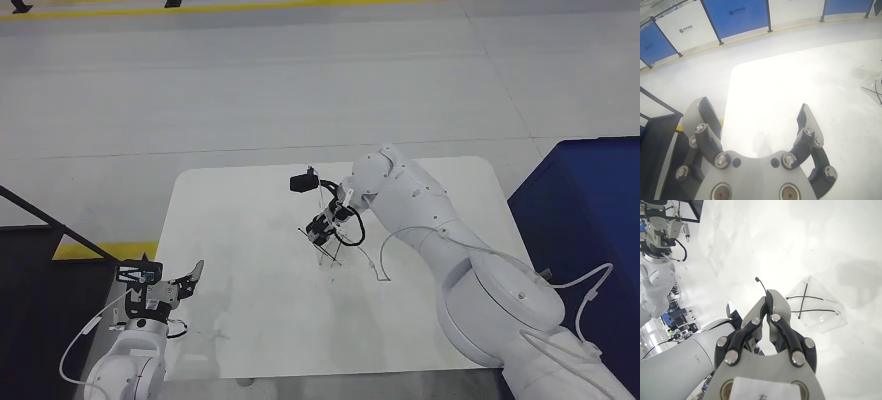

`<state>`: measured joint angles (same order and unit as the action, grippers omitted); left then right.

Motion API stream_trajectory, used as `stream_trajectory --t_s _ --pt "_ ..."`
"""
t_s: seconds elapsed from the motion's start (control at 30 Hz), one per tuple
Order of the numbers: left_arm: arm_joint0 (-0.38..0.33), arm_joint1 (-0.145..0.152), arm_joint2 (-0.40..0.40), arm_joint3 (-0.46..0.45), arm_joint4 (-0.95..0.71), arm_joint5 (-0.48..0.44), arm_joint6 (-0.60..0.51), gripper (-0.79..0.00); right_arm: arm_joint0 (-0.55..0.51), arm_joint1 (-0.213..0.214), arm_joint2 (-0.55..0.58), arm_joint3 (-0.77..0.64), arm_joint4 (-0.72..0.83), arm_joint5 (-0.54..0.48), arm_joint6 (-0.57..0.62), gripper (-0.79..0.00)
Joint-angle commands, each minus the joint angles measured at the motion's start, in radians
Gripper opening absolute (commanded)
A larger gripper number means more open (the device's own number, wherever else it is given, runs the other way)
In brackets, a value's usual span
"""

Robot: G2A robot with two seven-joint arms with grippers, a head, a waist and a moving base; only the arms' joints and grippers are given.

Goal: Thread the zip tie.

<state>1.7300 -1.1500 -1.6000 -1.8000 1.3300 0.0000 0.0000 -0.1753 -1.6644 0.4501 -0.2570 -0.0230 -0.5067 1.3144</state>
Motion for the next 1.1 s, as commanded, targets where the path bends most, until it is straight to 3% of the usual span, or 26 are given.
stream_trajectory --t_s 0.0,0.33,0.5,1.07 --pt "0.000 0.000 0.000 0.000 0.000 0.000 0.000 0.000 0.000 0.000 0.000 -0.001 0.001 0.000 0.000 -0.785" --pt "0.000 0.000 0.000 0.000 0.000 0.000 0.000 0.000 -0.031 0.004 -0.001 -0.039 0.011 0.012 0.011 -0.785" --pt "0.000 0.000 0.000 0.000 0.000 0.000 0.000 0.000 -0.070 0.069 0.002 -0.177 0.157 0.109 0.109 -0.785" --pt "0.000 0.000 0.000 0.000 0.000 0.000 0.000 0.000 -0.070 0.069 0.002 -0.177 0.157 0.109 0.109 -0.785"
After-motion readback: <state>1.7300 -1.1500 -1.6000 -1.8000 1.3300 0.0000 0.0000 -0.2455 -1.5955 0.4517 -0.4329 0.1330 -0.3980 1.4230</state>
